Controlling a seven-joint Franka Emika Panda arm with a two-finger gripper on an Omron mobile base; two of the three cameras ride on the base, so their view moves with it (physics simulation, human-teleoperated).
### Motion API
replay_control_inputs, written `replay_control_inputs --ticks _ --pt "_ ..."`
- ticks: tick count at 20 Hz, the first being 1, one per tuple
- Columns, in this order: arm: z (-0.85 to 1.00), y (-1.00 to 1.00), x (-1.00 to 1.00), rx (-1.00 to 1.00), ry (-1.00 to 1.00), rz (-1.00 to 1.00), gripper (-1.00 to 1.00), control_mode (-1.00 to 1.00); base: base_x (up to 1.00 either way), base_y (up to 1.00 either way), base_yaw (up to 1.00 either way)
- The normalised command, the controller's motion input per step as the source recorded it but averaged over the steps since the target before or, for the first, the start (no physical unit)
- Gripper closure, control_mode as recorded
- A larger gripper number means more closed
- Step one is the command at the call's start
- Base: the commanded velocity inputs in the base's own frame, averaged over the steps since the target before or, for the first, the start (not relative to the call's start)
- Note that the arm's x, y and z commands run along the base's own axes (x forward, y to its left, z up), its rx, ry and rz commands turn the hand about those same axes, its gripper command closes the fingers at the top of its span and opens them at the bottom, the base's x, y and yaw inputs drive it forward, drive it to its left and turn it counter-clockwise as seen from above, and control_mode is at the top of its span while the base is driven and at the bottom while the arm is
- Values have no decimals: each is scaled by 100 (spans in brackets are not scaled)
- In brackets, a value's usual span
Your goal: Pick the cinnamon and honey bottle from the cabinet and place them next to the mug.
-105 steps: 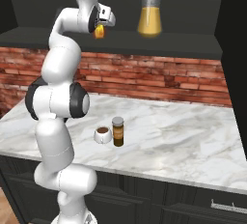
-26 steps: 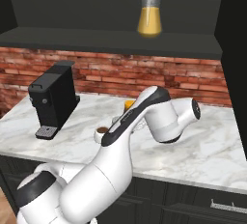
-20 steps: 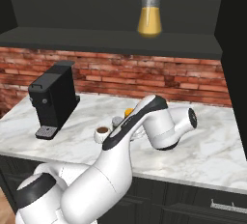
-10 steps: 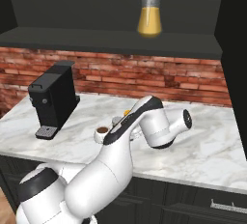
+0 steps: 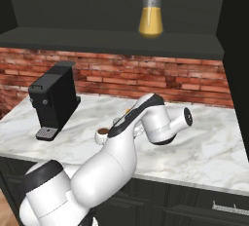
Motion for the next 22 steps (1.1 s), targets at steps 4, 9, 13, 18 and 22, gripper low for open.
replay_control_inputs --ticks 4,9,13,18,22 --pt "-13 0 8 0 1 0 100 -100 0 0 0" --pt "-30 0 7 0 2 0 100 -100 0 0 0" --pt "-34 1 8 0 1 0 100 -100 0 0 0" --pt "-32 0 10 0 0 0 100 -100 0 0 0" --pt "-20 0 11 0 0 0 100 -100 0 0 0"
